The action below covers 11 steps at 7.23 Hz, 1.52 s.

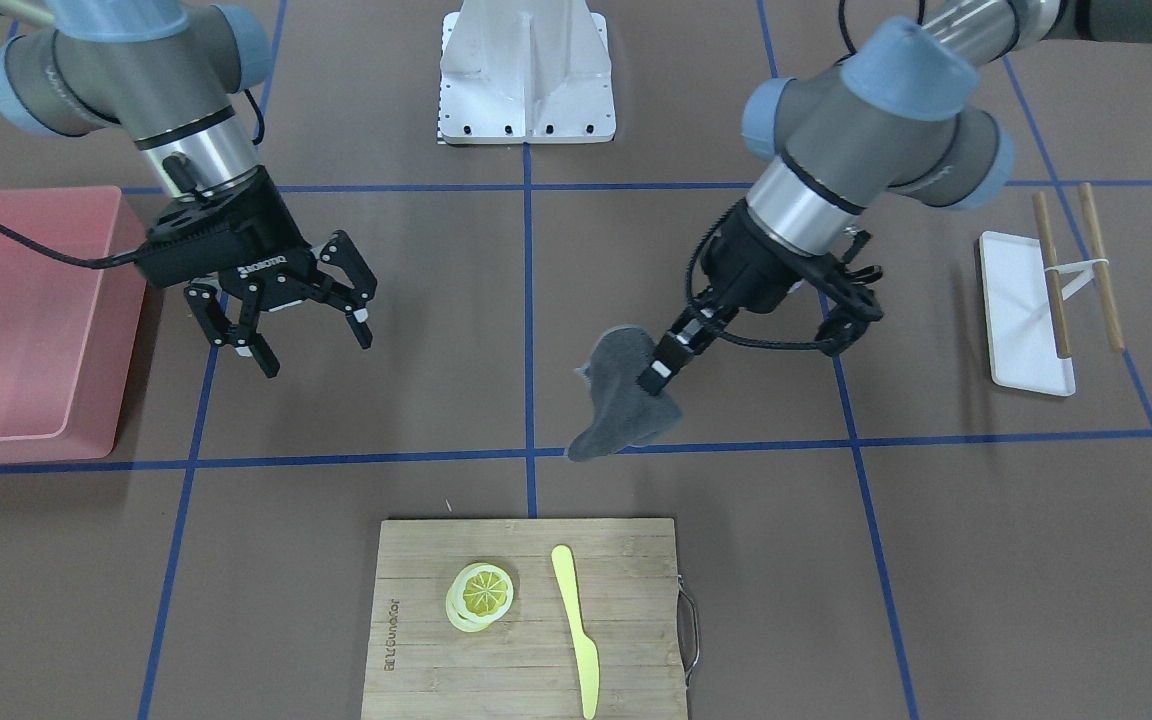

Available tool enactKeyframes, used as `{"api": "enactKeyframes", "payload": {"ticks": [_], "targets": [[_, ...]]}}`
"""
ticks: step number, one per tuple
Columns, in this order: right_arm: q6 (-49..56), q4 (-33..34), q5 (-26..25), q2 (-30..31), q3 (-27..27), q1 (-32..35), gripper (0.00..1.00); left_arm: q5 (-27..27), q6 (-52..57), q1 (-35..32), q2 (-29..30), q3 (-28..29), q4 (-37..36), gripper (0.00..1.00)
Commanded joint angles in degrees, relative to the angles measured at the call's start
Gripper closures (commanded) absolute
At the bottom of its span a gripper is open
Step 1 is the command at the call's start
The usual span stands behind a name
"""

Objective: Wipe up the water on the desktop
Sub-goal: 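Grasp the gray towel with the right gripper from the left gripper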

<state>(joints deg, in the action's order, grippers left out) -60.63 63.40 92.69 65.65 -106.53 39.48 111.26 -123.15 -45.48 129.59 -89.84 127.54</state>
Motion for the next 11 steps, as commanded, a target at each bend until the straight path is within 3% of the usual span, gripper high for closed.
{"api": "enactKeyframes", "payload": {"ticks": [1,4,7,9,10,11], "targets": [[-1.2,0.7,-9.9,-1.8,0.6,-6.5,0.01,-3.4,-7.6,2.4,5.8,2.8,0.0,1.0],[-1.2,0.6,-17.4,-3.8,3.9,-10.6,0.01,-5.2,-15.0,2.4,9.1,2.8,-0.4,1.0],[-1.2,0.7,-19.0,-4.3,4.2,-11.1,0.01,-5.2,-17.0,4.5,9.5,2.6,-0.3,1.0],[-1.0,0.5,-19.4,-4.4,4.3,-11.1,0.07,-4.7,-17.0,5.0,9.0,1.2,-0.3,1.0],[-0.8,0.5,-19.4,-4.4,4.3,-11.0,0.29,-4.7,-17.0,5.1,8.5,0.3,-0.3,1.0],[-0.7,0.4,-19.4,-4.2,4.3,-11.0,0.63,-4.6,-16.6,5.1,7.1,-1.2,-0.4,1.0]]}}
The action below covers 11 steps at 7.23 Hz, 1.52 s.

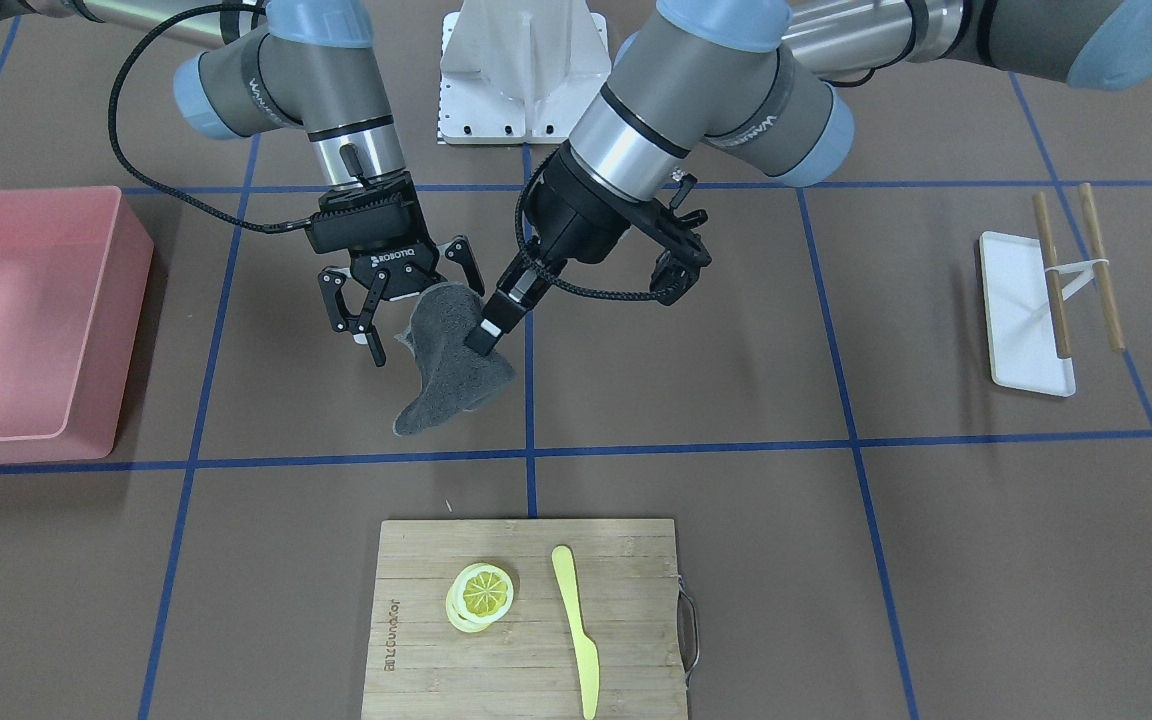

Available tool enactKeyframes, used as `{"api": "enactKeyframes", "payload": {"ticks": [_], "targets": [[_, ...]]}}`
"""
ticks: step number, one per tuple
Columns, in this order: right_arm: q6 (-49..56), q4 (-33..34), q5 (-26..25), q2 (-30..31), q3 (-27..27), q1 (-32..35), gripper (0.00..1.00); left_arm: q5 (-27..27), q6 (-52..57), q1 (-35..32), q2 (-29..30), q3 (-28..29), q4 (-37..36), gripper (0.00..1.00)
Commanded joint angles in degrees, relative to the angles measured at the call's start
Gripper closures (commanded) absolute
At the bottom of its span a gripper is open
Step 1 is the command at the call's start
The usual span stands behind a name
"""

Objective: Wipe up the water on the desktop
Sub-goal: 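Grasp the gray towel with the right gripper from the left gripper, then open the left gripper and withdraw the left arm while the right holds the towel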

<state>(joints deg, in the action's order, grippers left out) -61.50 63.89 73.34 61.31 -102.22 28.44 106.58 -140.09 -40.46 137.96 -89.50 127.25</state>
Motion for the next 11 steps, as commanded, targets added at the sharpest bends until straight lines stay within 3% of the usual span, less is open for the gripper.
{"api": "enactKeyframes", "payload": {"ticks": [1,2,11], "targets": [[0.2,-0.1,0.0,0.3,-0.2,0.0,0.94,1.0,0.7,0.0,-2.3,-2.4,-0.2,1.0],[0.2,-0.1,-0.1,0.5,-0.3,0.1,1.0,2.6,0.7,-0.1,-3.4,-3.3,-0.3,1.0],[-0.4,-0.5,-1.2,0.8,-1.1,0.2,1.0,2.3,1.7,-1.0,-5.7,-3.9,-0.2,1.0]]}}
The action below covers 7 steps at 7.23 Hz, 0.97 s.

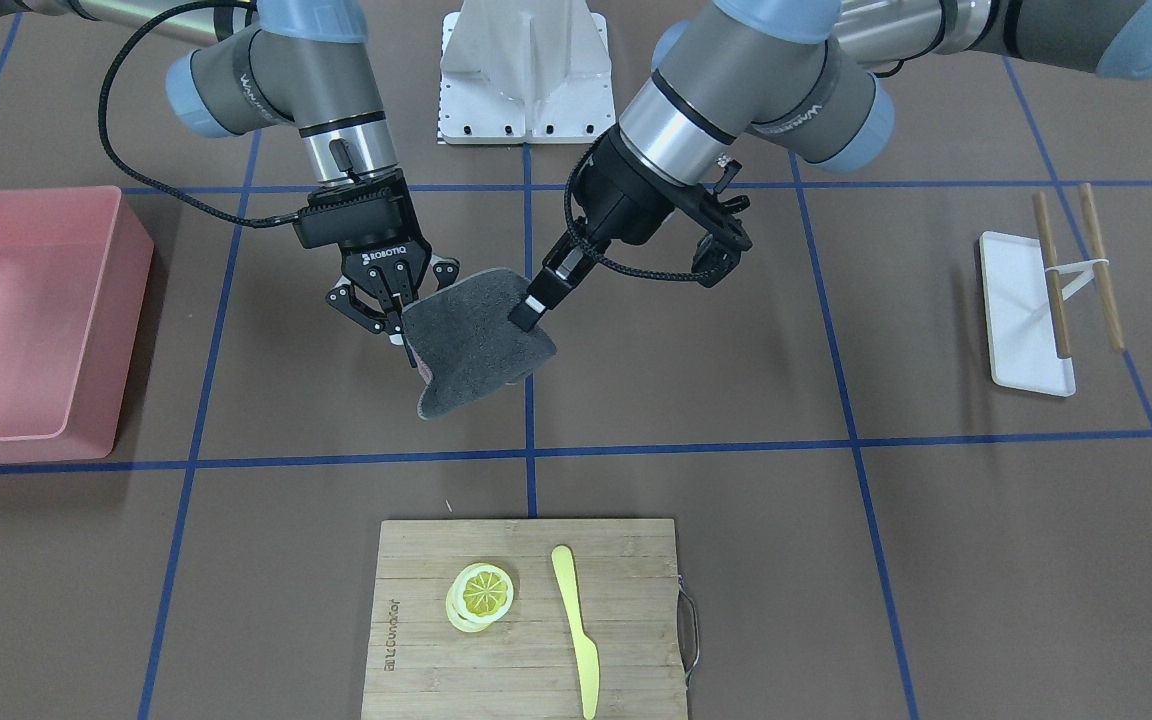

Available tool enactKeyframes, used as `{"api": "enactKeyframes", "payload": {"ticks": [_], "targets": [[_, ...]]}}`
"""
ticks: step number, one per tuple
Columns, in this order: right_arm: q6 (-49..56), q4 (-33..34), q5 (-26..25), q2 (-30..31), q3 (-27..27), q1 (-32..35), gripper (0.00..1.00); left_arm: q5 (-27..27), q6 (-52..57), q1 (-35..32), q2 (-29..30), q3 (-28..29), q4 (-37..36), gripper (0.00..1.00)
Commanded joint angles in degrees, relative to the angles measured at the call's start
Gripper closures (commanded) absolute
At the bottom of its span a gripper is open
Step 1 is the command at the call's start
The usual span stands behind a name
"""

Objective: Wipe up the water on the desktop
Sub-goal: 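Open the left gripper and withdraw the left arm while the right holds the towel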

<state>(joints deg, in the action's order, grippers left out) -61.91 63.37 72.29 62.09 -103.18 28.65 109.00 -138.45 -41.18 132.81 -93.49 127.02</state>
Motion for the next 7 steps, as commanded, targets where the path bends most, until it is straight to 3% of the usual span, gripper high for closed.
{"api": "enactKeyframes", "payload": {"ticks": [1,6,7], "targets": [[0.0,0.0,-0.4,0.1,-0.3,-0.1,1.0,-0.3,0.0,-0.3,-0.9,0.2,0.2,1.0],[0.0,0.3,-0.5,0.2,-1.4,-0.3,1.0,-0.3,1.3,-0.4,-1.8,0.2,0.2,1.0],[0.0,0.3,-0.5,0.2,-1.4,-0.3,1.0,-0.3,2.6,-0.6,-1.9,0.1,0.3,0.84]]}}
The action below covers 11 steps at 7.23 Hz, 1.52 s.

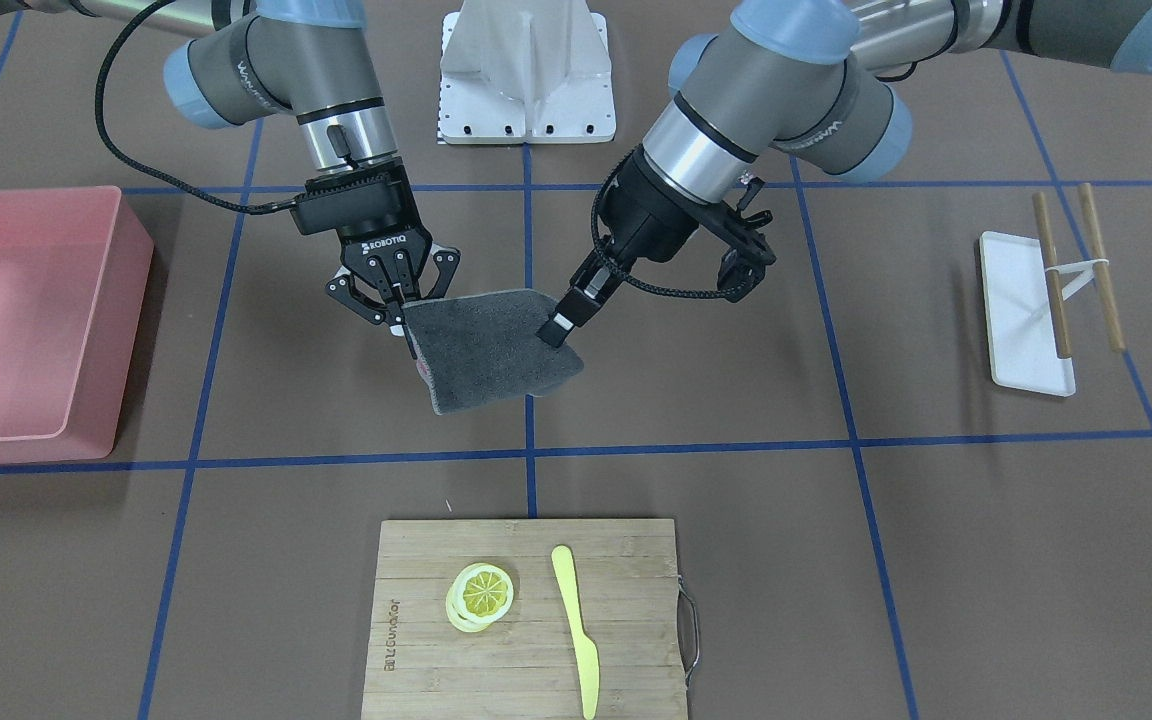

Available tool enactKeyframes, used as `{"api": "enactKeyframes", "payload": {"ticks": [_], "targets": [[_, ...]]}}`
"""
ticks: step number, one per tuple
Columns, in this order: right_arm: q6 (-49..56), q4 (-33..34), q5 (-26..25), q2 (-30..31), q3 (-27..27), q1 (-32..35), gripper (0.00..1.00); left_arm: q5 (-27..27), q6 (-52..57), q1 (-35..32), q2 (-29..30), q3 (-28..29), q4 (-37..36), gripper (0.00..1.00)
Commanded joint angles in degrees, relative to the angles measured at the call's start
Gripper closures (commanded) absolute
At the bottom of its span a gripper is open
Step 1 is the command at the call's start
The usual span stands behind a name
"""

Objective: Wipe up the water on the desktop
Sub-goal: 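Open the left gripper and withdraw the left arm while the right holds the towel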

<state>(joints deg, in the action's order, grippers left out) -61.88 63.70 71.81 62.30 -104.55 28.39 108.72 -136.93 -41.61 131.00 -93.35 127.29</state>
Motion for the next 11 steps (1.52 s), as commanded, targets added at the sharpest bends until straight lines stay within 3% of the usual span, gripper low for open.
{"api": "enactKeyframes", "payload": {"ticks": [1,2,4,5,7,11], "targets": [[0.0,0.0,0.0,0.0,0.1,0.0,1.0,0.0,7.4,-0.1,-0.8,-0.2,0.0,0.14],[-0.1,0.0,0.0,0.0,0.1,0.0,1.0,0.2,8.9,-0.2,-2.0,-0.9,0.0,0.01],[0.0,0.0,0.1,-0.1,0.1,0.0,1.0,3.5,13.4,-3.1,-3.6,-2.2,-0.5,0.01],[0.0,0.2,0.1,0.0,0.1,0.0,1.0,6.2,19.3,-6.7,-7.6,-5.0,-0.5,0.01],[0.1,0.3,0.1,0.1,0.2,0.0,1.0,4.9,42.1,-12.5,-13.1,-9.0,-0.4,0.01],[0.1,0.3,0.1,0.5,0.1,0.0,1.0,4.1,90.4,-22.0,-21.2,-9.1,-4.2,0.01]]}}
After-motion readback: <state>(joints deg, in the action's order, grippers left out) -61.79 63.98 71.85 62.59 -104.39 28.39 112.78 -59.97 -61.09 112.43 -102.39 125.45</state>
